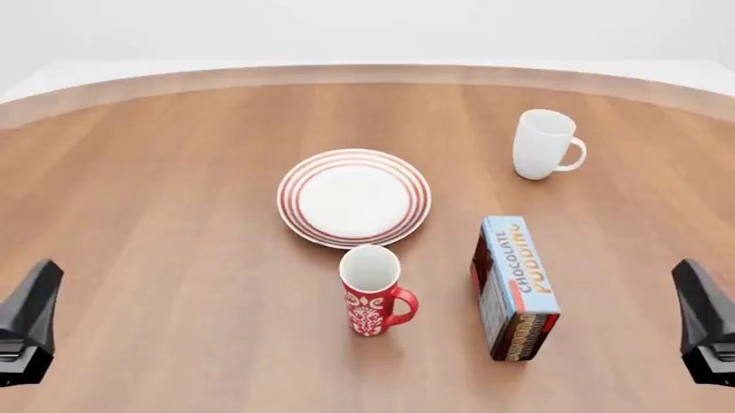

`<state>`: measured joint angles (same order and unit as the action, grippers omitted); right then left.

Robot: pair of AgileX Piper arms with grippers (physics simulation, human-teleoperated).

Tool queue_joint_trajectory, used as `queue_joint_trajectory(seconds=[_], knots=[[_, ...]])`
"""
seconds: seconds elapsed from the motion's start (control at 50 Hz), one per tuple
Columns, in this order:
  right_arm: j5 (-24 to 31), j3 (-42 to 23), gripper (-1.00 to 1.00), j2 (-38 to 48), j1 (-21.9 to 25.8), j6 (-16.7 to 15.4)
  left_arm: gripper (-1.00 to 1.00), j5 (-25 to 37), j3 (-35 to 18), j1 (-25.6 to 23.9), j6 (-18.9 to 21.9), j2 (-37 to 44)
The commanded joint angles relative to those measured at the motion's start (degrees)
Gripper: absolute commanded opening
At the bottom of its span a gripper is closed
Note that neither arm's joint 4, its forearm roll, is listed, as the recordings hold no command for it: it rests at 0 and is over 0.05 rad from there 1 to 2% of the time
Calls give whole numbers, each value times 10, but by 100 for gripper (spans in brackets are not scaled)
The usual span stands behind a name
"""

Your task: Pick up the red mug and put it on the plate

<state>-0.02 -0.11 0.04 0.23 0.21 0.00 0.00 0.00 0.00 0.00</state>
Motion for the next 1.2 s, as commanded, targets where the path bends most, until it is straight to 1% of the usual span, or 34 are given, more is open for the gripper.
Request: queue_joint_trajectory(seconds=[0.02, 0.12, 0.2, 0.24, 0.3, 0.32, 0.36, 0.42, 0.46, 0.52, 0.58, 0.6, 0.64, 0.66, 0.74, 0.8, 0.84, 0.9, 0.96, 1.0, 1.04, 1.06, 1.08, 1.14, 1.2], knots=[[2, -3, 100, 1, 8, 9, 100, 0, 0, 0, 0, 0], [5, -10, 100, 0, 9, 17, 100, 0, 0, 0, 0, 0], [9, -34, 100, 0, 13, 10, 100, 0, 0, 0, 0, 0], [22, -52, 100, 0, 23, -3, 100, 0, 0, 0, 0, 0], [43, -83, 100, 0, 52, -22, 100, 0, 0, 0, 0, 0], [54, -93, 100, 1, 60, -24, 100, 0, 0, 0, 0, 0], [76, -116, 100, 2, 81, -39, 100, 0, 0, 0, 0, 0], [82, -146, 100, 32, 111, -54, 100, 0, 0, 0, 0, 0], [87, -179, 100, 72, 148, -73, 100, 0, 0, 0, 0, 0], [90, -203, 100, 100, 170, -86, 100, 0, 0, 0, 0, 0], [93, -214, 100, 116, 182, -90, 100, 0, 0, 0, 0, 0], [98, -225, 100, 131, 201, -100, 100, 0, 0, 0, 0, 0], [100, -229, 100, 138, 208, -103, 100, 0, 0, 0, 0, 0], [105, -242, 100, 153, 223, -113, 100, 0, 0, 0, 0, 0], [120, -270, 100, 178, 245, -121, 100, 0, 0, 0, 0, 0], [122, -278, 100, 197, 257, -146, 100, 0, 0, 0, 0, 0], [129, -285, 100, 208, 264, -145, 100, 0, 0, 0, 0, 0], [141, -294, 100, 228, 283, -157, 100, 0, 0, 0, 0, 0], [153, -308, 100, 244, 295, -158, 100, 0, 0, 0, 0, 0], [168, -329, 100, 261, 303, -136, 100, 0, 0, 0, 0, 0], [176, -336, 100, 273, 312, -146, 100, 0, 0, 0, 0, 0], [180, -341, 100, 279, 313, -137, 100, 0, 0, 0, 0, 0], [183, -344, 100, 285, 316, -137, 100, 0, 0, 0, 0, 0], [196, -356, 100, 302, 331, -148, 100, 0, 0, 0, 0, 0], [205, -370, 100, 309, 331, -149, 100, 0, 0, 0, 0, 0]])
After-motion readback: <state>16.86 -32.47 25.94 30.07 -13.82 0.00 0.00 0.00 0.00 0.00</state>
